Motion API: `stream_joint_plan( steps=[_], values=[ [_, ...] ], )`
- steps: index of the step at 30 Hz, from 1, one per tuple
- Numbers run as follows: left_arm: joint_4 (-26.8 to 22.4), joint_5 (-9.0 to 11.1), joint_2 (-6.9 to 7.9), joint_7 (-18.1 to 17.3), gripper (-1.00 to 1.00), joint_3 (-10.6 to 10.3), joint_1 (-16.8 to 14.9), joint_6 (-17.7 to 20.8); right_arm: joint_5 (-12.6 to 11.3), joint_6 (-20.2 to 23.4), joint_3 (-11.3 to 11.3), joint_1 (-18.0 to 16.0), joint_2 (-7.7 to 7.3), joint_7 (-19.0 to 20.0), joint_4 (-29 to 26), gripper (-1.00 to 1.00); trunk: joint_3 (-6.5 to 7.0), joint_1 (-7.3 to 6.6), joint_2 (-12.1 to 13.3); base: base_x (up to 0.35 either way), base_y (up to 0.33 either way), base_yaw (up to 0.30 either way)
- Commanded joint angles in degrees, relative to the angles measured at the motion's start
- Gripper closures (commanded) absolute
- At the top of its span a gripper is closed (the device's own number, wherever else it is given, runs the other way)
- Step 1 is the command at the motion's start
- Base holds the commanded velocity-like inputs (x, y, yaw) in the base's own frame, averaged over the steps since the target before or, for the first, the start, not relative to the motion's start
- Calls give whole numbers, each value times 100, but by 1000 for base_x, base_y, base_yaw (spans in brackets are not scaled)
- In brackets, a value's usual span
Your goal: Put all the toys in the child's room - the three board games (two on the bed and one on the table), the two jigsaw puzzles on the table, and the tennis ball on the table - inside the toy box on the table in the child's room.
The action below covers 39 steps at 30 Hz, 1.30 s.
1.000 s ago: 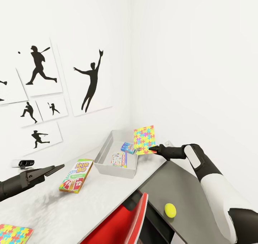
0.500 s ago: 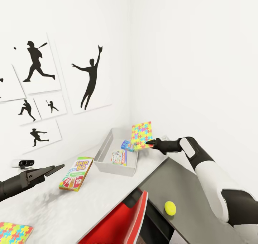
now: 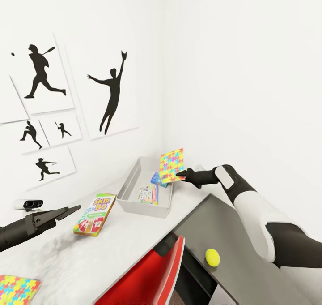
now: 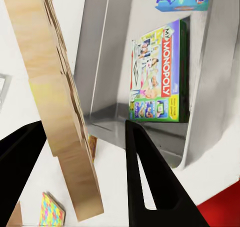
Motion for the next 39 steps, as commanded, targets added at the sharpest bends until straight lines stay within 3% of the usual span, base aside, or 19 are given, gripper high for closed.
stream_joint_plan(
  steps=[1, 10, 39],
  values=[
    [-1, -5, 2, -24, -100, 0, -4, 61, 64, 14, -10, -7, 25, 38, 1, 100, -23, 3, -14, 0, 0, 0],
    [1, -5, 2, -24, -100, 7, -5, 61, 66, 9, -3, -20, 243, 14, -2, 100, -108, 3, -14, 0, 0, 0],
    [0, -5, 11, -24, -100, 16, -4, 61, 60, -197, -4, -21, 394, 13, -30, 100, -381, 3, -14, -6, 2, 0]
  ],
)
